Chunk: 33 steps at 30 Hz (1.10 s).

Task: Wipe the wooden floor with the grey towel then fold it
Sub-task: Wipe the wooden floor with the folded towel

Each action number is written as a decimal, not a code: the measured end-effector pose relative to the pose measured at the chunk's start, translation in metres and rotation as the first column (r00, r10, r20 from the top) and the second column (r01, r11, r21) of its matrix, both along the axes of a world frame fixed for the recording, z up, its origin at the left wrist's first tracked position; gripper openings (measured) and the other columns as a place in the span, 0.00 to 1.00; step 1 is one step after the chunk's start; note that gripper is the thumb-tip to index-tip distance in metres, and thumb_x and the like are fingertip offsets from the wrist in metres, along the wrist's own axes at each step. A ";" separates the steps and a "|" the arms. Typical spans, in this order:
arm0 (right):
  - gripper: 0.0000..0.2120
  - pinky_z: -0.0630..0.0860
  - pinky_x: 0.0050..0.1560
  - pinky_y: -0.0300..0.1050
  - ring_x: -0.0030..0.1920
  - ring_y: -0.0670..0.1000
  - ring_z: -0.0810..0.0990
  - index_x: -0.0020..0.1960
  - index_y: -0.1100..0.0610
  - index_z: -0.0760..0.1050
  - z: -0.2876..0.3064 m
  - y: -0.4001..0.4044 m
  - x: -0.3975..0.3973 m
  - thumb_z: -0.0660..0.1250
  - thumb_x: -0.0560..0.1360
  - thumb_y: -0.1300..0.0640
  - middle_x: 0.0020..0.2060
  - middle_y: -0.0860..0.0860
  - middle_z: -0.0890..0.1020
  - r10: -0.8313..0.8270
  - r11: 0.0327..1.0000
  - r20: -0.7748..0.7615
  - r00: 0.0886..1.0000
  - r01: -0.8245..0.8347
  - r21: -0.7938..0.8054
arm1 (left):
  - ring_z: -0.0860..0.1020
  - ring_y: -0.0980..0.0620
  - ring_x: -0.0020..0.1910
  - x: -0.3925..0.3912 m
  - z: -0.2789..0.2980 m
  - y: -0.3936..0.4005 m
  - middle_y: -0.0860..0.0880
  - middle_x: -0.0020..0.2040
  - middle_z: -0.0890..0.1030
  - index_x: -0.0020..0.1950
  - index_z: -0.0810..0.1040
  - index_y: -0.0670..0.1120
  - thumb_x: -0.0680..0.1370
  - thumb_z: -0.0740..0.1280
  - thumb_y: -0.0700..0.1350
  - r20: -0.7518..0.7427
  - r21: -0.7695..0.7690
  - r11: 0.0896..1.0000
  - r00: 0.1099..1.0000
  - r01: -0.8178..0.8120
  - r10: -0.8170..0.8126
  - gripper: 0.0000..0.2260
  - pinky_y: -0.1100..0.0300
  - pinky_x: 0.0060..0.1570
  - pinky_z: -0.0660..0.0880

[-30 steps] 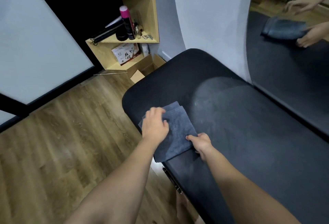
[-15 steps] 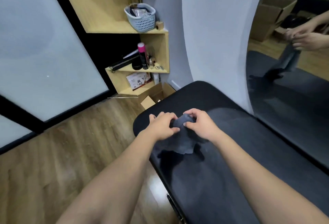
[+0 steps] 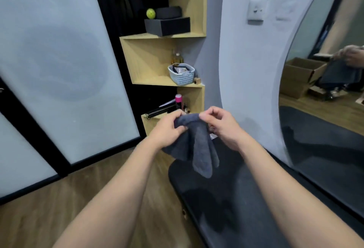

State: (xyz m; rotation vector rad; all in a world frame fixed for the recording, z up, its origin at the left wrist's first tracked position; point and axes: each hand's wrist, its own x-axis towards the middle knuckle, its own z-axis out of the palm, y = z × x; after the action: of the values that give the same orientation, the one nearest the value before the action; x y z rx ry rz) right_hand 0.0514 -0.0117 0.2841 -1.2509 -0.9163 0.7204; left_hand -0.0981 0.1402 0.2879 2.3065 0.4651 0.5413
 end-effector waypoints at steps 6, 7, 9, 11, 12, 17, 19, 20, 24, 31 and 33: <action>0.23 0.80 0.41 0.45 0.40 0.47 0.82 0.50 0.50 0.82 0.038 0.021 -0.056 0.61 0.76 0.33 0.43 0.49 0.85 -0.062 0.996 -0.089 0.994 0.056 -0.063 | 0.77 0.51 0.59 -0.061 0.108 -0.019 0.57 0.52 0.81 0.46 0.75 0.61 0.70 0.62 0.37 -0.008 0.229 0.973 1.000 0.009 -0.007 0.17 0.39 0.66 0.65; 0.23 0.81 0.42 0.45 0.41 0.46 0.83 0.53 0.50 0.81 0.038 0.026 -0.072 0.59 0.78 0.33 0.43 0.47 0.86 -0.040 0.994 -0.084 0.996 0.031 -0.108 | 0.75 0.52 0.62 -0.070 0.115 -0.021 0.56 0.55 0.80 0.46 0.75 0.62 0.71 0.62 0.36 0.015 0.268 0.963 1.000 -0.012 0.009 0.19 0.41 0.67 0.63; 0.22 0.81 0.40 0.44 0.40 0.46 0.85 0.52 0.50 0.80 0.038 0.035 -0.105 0.61 0.77 0.33 0.40 0.48 0.86 0.033 0.988 -0.202 0.979 -0.062 -0.141 | 0.69 0.53 0.67 -0.085 0.118 -0.026 0.56 0.61 0.76 0.52 0.77 0.63 0.72 0.63 0.35 0.043 0.344 0.937 0.998 -0.062 0.050 0.22 0.48 0.65 0.59; 0.25 0.81 0.55 0.52 0.54 0.54 0.85 0.57 0.54 0.81 0.033 0.041 -0.135 0.66 0.75 0.34 0.52 0.56 0.86 0.147 0.982 -0.424 0.894 -0.181 -0.043 | 0.64 0.53 0.69 -0.095 0.108 -0.028 0.57 0.65 0.72 0.60 0.76 0.62 0.74 0.64 0.38 0.048 0.402 0.905 0.990 -0.140 0.132 0.21 0.51 0.62 0.56; 0.28 0.77 0.64 0.57 0.61 0.58 0.82 0.63 0.55 0.80 0.028 0.042 -0.150 0.67 0.75 0.34 0.60 0.60 0.83 0.228 0.970 -0.532 0.815 -0.237 0.051 | 0.63 0.52 0.70 -0.101 0.097 -0.027 0.56 0.67 0.70 0.65 0.73 0.61 0.76 0.66 0.42 0.028 0.436 0.876 0.975 -0.208 0.218 0.21 0.50 0.64 0.56; 0.40 0.64 0.75 0.62 0.69 0.62 0.75 0.71 0.57 0.75 -0.018 0.029 -0.219 0.62 0.74 0.27 0.67 0.62 0.77 0.308 0.940 -0.805 0.507 -0.293 0.175 | 0.65 0.44 0.67 -0.145 0.026 -0.019 0.48 0.67 0.68 0.68 0.68 0.57 0.74 0.67 0.66 -0.205 0.471 0.734 0.748 -0.489 0.631 0.26 0.41 0.63 0.63; 0.39 0.65 0.74 0.61 0.69 0.61 0.75 0.70 0.58 0.76 -0.029 0.029 -0.239 0.63 0.74 0.28 0.66 0.62 0.78 0.262 0.949 -0.836 0.483 -0.286 0.132 | 0.68 0.44 0.66 -0.163 0.006 -0.016 0.48 0.65 0.71 0.64 0.71 0.56 0.74 0.64 0.68 -0.309 0.426 0.753 0.701 -0.502 0.642 0.23 0.41 0.62 0.64; 0.37 0.66 0.73 0.60 0.68 0.61 0.77 0.69 0.59 0.76 -0.031 0.029 -0.247 0.64 0.75 0.30 0.65 0.62 0.79 0.236 0.955 -0.840 0.488 -0.276 0.108 | 0.70 0.44 0.66 -0.173 0.000 -0.015 0.48 0.64 0.74 0.62 0.72 0.56 0.75 0.63 0.67 -0.353 0.331 0.790 0.708 -0.516 0.611 0.21 0.42 0.63 0.65; 0.30 0.74 0.65 0.58 0.61 0.60 0.82 0.65 0.62 0.78 -0.027 0.031 -0.256 0.65 0.78 0.38 0.60 0.63 0.82 0.197 0.971 -0.793 0.576 -0.229 0.076 | 0.81 0.55 0.46 -0.210 -0.002 -0.018 0.47 0.52 0.83 0.50 0.77 0.50 0.80 0.66 0.58 -0.229 -0.367 0.845 0.918 -0.389 0.324 0.11 0.61 0.45 0.78; 0.25 0.74 0.68 0.56 0.63 0.60 0.81 0.61 0.61 0.82 -0.023 0.025 -0.265 0.67 0.78 0.41 0.61 0.62 0.82 0.267 0.931 -0.664 0.698 -0.366 -0.010 | 0.80 0.57 0.52 -0.259 0.000 -0.039 0.57 0.58 0.80 0.57 0.77 0.59 0.81 0.66 0.56 -0.111 -0.529 0.804 0.962 -0.271 0.251 0.07 0.54 0.47 0.77; 0.21 0.80 0.58 0.51 0.59 0.57 0.83 0.55 0.59 0.86 -0.028 0.019 -0.273 0.65 0.79 0.43 0.58 0.60 0.84 0.283 0.920 -0.616 0.735 -0.390 -0.044 | 0.78 0.56 0.58 -0.269 -0.006 -0.048 0.58 0.60 0.79 0.57 0.76 0.58 0.81 0.66 0.54 -0.138 -0.533 0.792 0.955 -0.296 0.264 0.05 0.46 0.54 0.77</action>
State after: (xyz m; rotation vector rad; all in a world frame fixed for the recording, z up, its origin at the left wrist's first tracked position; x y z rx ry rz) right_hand -0.2217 0.0073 0.2561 -0.9023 -0.5513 1.4247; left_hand -0.3675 0.0919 0.2823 1.7055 0.8795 0.4121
